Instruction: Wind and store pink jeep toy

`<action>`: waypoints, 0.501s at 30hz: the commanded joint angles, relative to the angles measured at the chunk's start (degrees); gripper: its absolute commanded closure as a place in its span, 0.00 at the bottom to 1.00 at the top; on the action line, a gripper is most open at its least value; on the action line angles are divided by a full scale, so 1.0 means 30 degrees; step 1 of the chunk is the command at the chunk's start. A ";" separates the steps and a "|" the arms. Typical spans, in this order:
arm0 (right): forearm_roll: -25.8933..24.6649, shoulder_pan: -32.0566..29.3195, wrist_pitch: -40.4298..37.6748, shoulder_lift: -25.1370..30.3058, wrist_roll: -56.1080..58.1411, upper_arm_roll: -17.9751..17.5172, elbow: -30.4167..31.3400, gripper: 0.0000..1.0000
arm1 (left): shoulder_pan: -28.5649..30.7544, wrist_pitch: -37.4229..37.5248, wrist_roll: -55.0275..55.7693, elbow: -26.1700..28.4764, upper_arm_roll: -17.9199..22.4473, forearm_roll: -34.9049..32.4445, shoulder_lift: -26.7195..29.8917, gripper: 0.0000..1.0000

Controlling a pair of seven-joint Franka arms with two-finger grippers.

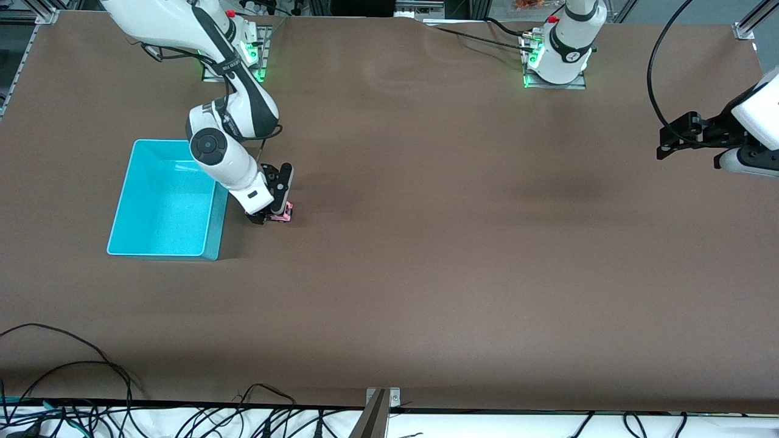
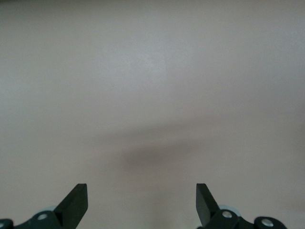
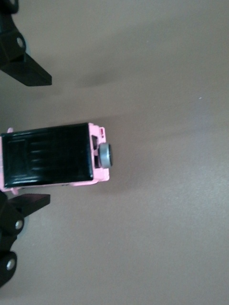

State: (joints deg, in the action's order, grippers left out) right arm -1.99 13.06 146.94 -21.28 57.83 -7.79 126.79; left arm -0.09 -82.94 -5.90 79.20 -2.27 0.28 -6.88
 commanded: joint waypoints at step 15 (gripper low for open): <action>-0.1884 -0.0223 0.0942 -0.0612 0.0177 0.0047 -0.0048 0.74 | 0.0529 0.0489 -0.0378 -0.0734 0.0053 0.1516 -0.0138 0.00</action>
State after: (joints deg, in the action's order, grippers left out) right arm -5.55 12.80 149.14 -22.93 57.85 -7.47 126.74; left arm 0.43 -82.83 -5.90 78.77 -2.25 1.69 -6.88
